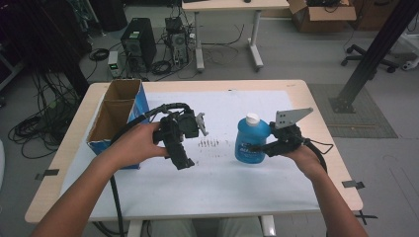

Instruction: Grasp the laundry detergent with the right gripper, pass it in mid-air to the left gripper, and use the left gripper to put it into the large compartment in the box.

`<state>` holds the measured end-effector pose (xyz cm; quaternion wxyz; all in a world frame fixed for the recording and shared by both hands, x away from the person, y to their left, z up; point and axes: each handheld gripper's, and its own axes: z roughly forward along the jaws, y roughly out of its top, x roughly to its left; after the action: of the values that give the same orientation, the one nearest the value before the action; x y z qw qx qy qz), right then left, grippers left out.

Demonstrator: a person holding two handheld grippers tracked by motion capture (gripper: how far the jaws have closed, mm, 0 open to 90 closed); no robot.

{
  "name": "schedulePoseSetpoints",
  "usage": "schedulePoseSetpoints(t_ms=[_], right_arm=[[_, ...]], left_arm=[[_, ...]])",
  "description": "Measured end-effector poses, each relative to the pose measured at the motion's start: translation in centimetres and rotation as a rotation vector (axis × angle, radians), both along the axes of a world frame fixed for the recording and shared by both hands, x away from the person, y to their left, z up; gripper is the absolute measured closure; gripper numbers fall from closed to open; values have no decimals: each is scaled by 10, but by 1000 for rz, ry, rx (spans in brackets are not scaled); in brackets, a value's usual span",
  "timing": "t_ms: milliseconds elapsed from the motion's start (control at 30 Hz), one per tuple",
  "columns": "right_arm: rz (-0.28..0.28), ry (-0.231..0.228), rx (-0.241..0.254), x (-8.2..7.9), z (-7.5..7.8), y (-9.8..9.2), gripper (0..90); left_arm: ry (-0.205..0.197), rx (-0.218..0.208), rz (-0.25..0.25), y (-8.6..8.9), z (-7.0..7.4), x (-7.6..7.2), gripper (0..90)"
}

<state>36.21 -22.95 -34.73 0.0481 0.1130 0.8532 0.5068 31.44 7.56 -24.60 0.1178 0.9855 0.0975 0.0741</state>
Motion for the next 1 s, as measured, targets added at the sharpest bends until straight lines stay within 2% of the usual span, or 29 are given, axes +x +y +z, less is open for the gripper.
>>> schedulePoseSetpoints(t_ms=[633,767,1000], right_arm=[[80,5,-3,-15,16,13,439],[111,-3,-14,-17,19,22,439],[154,3,-23,-19,19,36,439]], left_arm=[[-5,11,-48,-17,25,9,60],[11,10,-75,-21,32,10,60],[13,14,-90,-24,43,11,61]])
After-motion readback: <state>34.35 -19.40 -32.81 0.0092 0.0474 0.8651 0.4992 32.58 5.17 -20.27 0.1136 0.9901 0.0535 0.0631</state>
